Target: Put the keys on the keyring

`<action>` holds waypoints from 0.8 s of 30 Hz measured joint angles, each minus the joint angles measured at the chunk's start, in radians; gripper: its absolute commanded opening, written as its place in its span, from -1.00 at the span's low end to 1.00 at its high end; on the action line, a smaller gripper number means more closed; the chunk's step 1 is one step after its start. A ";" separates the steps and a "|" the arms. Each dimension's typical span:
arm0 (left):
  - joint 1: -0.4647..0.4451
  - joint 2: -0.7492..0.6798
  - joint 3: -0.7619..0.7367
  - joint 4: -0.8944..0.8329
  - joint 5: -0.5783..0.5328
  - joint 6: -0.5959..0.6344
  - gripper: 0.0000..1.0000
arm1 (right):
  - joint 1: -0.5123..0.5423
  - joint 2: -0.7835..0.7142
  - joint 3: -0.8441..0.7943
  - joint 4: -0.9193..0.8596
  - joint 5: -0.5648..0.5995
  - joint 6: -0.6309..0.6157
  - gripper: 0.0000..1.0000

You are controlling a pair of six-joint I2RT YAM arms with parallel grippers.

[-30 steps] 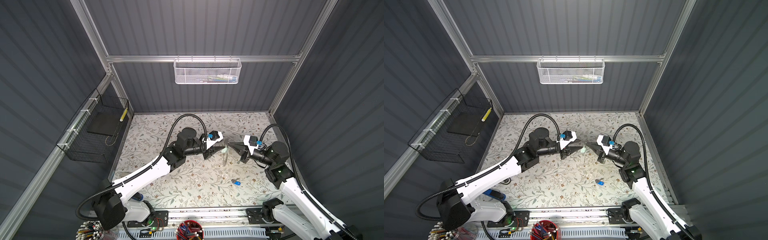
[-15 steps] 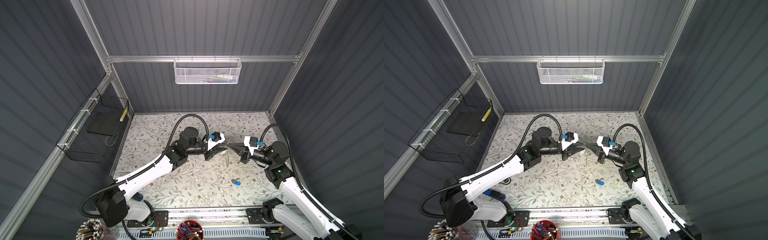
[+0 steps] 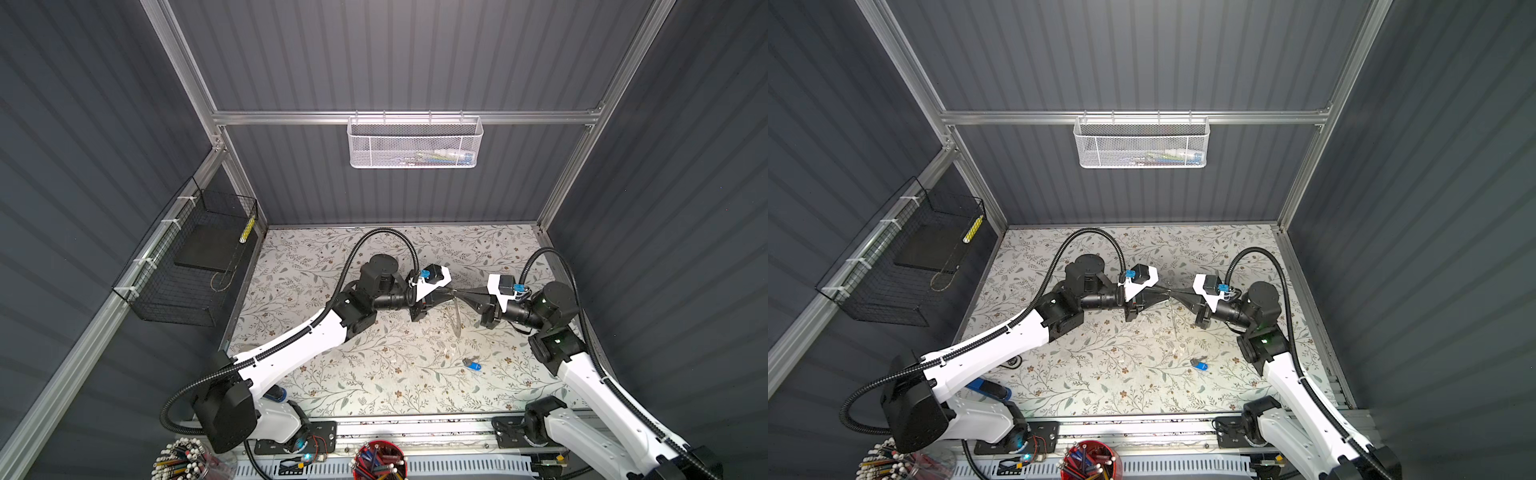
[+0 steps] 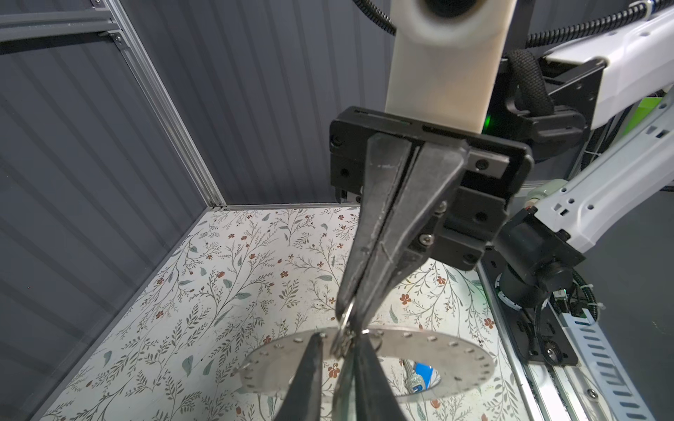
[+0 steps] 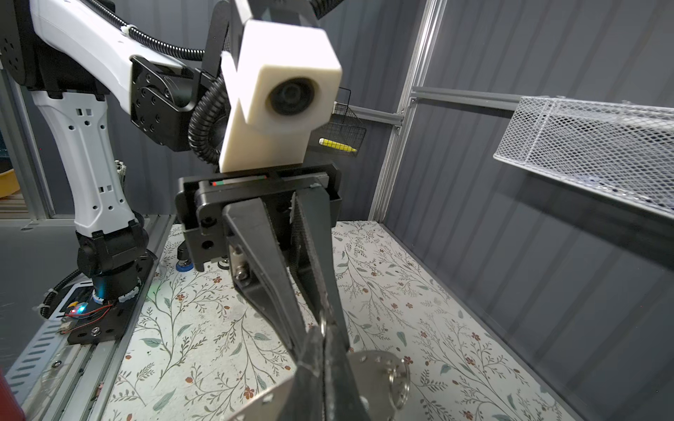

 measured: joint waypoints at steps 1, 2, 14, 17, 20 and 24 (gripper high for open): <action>0.000 0.000 0.000 0.000 0.000 0.001 -0.85 | -0.001 0.000 0.000 0.002 0.000 0.000 -1.00; 0.000 0.000 0.000 -0.001 0.001 0.000 -0.93 | -0.002 0.000 0.000 0.005 0.000 -0.001 -1.00; 0.002 0.002 0.019 -0.041 0.010 0.015 -1.00 | -0.001 -0.014 0.005 -0.039 0.028 -0.039 -0.40; 0.002 0.023 0.086 -0.134 -0.005 0.046 -1.00 | 0.000 -0.041 0.029 -0.127 0.079 -0.115 -0.35; 0.002 0.042 0.148 -0.212 -0.021 0.079 -1.00 | 0.000 -0.069 0.065 -0.209 0.130 -0.194 -0.54; 0.002 0.048 0.178 -0.283 -0.038 0.110 -1.00 | -0.001 -0.071 0.103 -0.282 0.149 -0.248 -0.73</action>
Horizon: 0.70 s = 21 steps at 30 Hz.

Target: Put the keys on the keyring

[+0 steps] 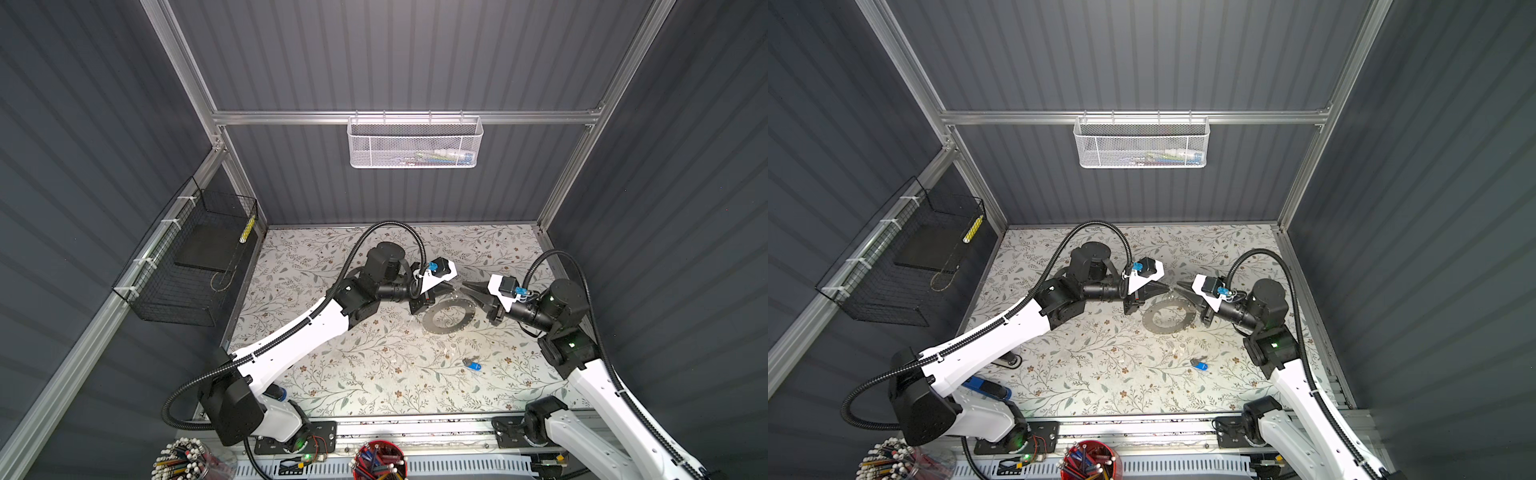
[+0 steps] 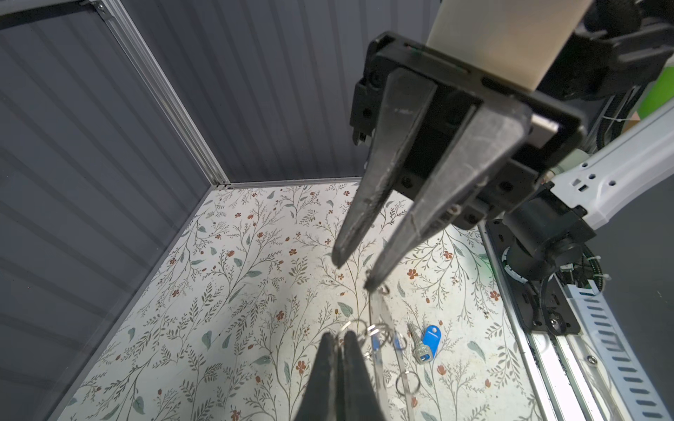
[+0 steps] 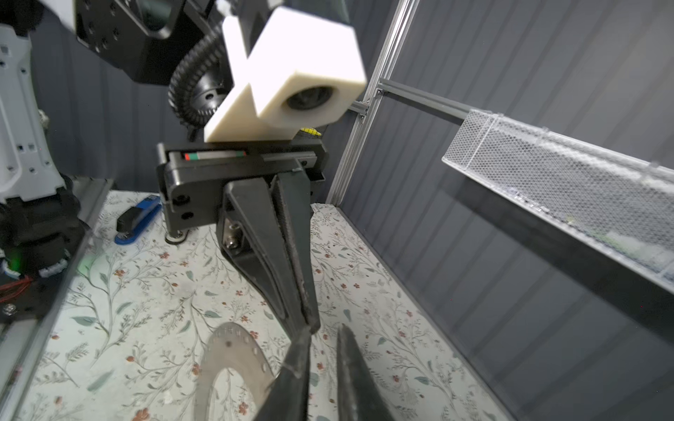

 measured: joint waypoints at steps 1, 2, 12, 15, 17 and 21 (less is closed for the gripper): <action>0.000 0.001 0.000 -0.011 -0.002 0.002 -1.00 | 0.000 0.003 0.001 -0.009 0.000 -0.002 -0.68; 0.000 0.003 0.000 -0.019 -0.003 0.003 -1.00 | 0.000 0.006 0.001 -0.022 0.000 -0.002 -0.55; 0.000 0.009 -0.001 -0.025 -0.032 -0.005 -1.00 | 0.000 -0.029 -0.026 -0.040 0.020 0.034 -0.41; 0.000 0.009 -0.001 -0.024 -0.051 -0.013 -1.00 | 0.000 -0.045 -0.037 -0.051 0.000 0.060 -0.44; 0.000 0.009 -0.001 -0.019 -0.061 -0.019 -1.00 | 0.000 -0.051 -0.039 -0.070 -0.009 0.074 -0.47; 0.000 0.010 -0.001 -0.017 -0.080 -0.031 -1.00 | 0.000 -0.051 -0.039 -0.110 -0.018 0.104 -0.49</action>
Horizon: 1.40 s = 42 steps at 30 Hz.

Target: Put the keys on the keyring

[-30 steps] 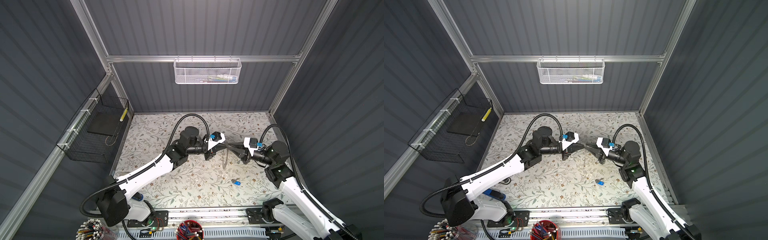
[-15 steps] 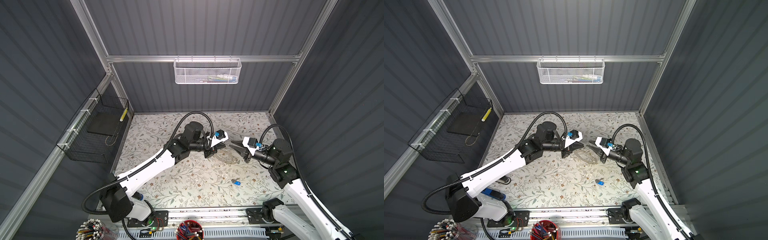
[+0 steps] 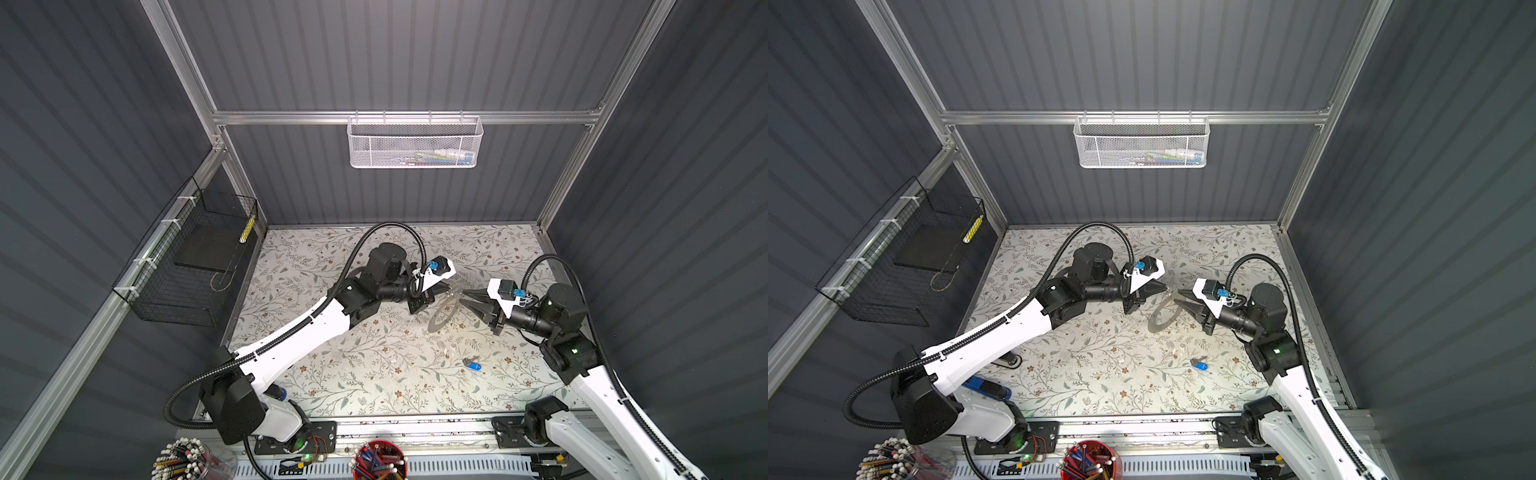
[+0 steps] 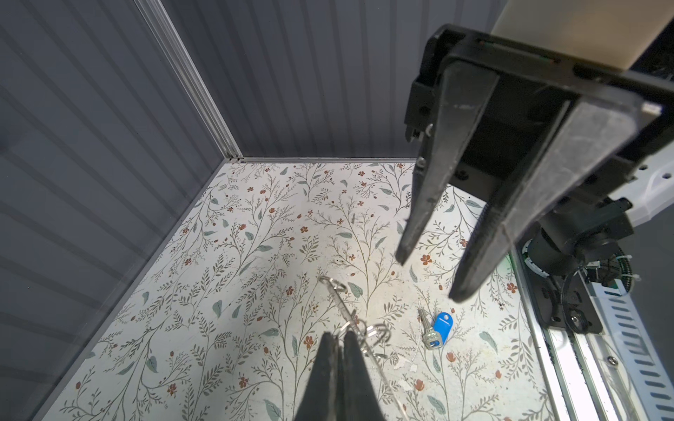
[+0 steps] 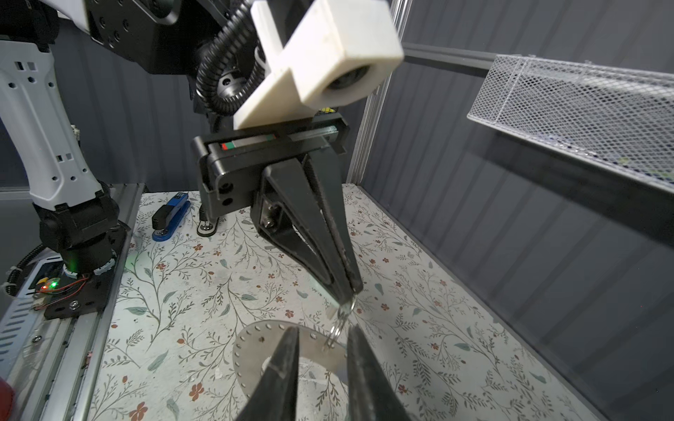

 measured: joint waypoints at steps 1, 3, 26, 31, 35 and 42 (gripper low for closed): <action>0.000 0.001 0.000 0.000 -0.003 -0.001 -1.00 | 0.000 0.003 0.001 -0.010 -0.001 0.006 -0.49; 0.000 0.003 0.000 0.000 -0.008 -0.008 -1.00 | 0.004 0.016 0.006 -0.034 0.002 0.021 -0.50; -0.021 0.026 0.000 0.015 -0.027 -0.026 -1.00 | 0.024 0.159 0.077 -0.114 0.078 0.087 -0.64; -0.021 0.035 0.006 0.016 -0.033 -0.026 -1.00 | 0.024 0.174 0.086 -0.130 0.081 0.089 -0.85; -0.021 0.037 0.008 0.016 -0.035 -0.026 -1.00 | 0.026 0.175 0.088 -0.135 0.081 0.084 -0.94; -0.021 0.037 0.008 0.014 -0.040 -0.026 -1.00 | 0.026 0.177 0.090 -0.146 0.077 0.063 -0.99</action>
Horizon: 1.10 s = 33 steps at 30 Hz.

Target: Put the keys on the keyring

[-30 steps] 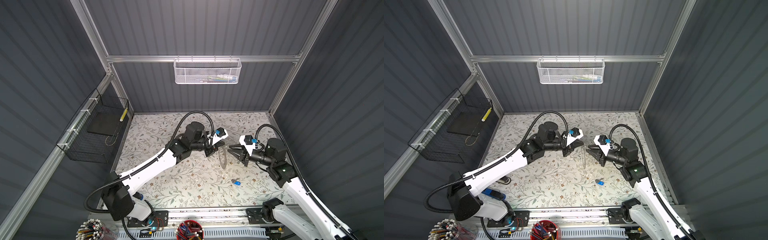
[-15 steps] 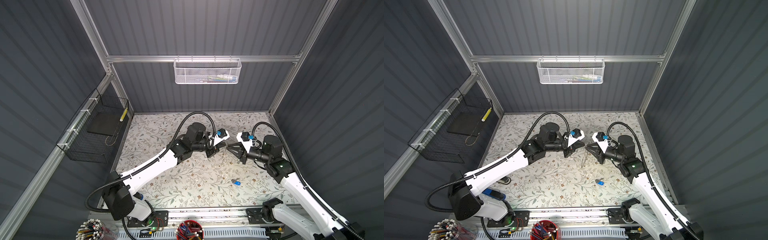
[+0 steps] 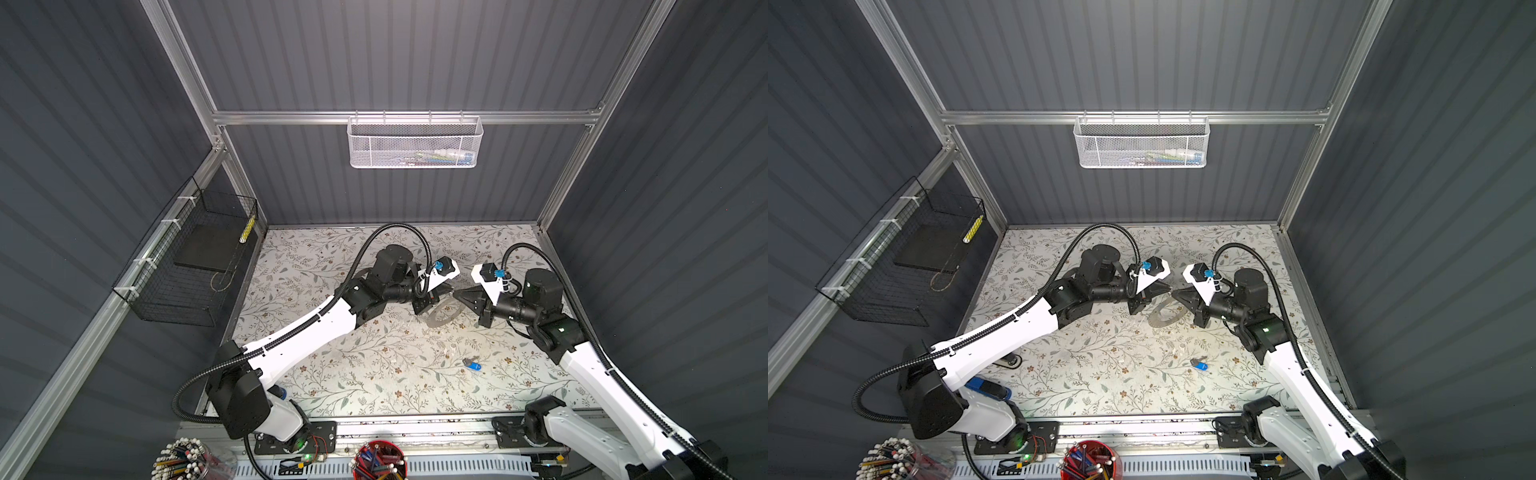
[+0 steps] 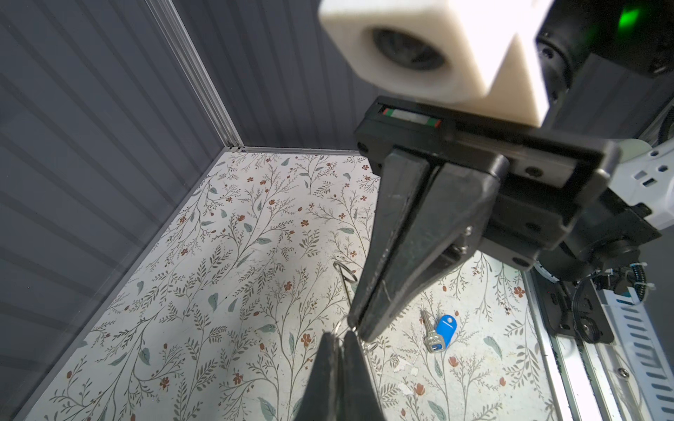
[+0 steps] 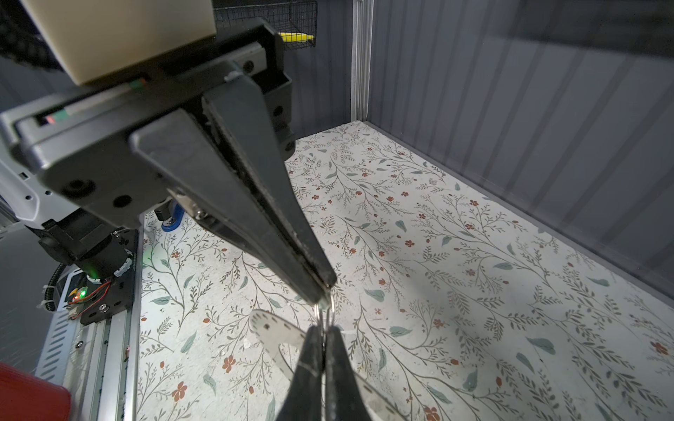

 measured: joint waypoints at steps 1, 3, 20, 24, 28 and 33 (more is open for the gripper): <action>0.000 0.000 0.000 0.000 -0.005 0.000 -1.00 | 0.000 0.000 0.002 -0.005 0.000 -0.005 -0.99; 0.000 0.000 0.000 -0.001 -0.012 0.000 -1.00 | 0.000 0.000 0.005 -0.015 0.001 -0.018 -0.98; -0.014 -0.017 -0.013 -0.014 -0.056 0.000 -1.00 | 0.001 -0.035 0.007 -0.054 0.008 -0.129 -1.00; -0.014 -0.031 -0.032 -0.002 -0.061 0.000 -1.00 | 0.001 -0.046 0.007 -0.053 0.007 -0.146 -1.00; -0.008 -0.043 -0.057 0.005 -0.082 0.000 -1.00 | 0.001 -0.061 0.007 -0.036 0.006 -0.150 -1.00; -0.006 -0.044 -0.070 0.028 -0.081 0.000 -1.00 | 0.000 -0.067 -0.005 0.027 -0.003 -0.116 -1.00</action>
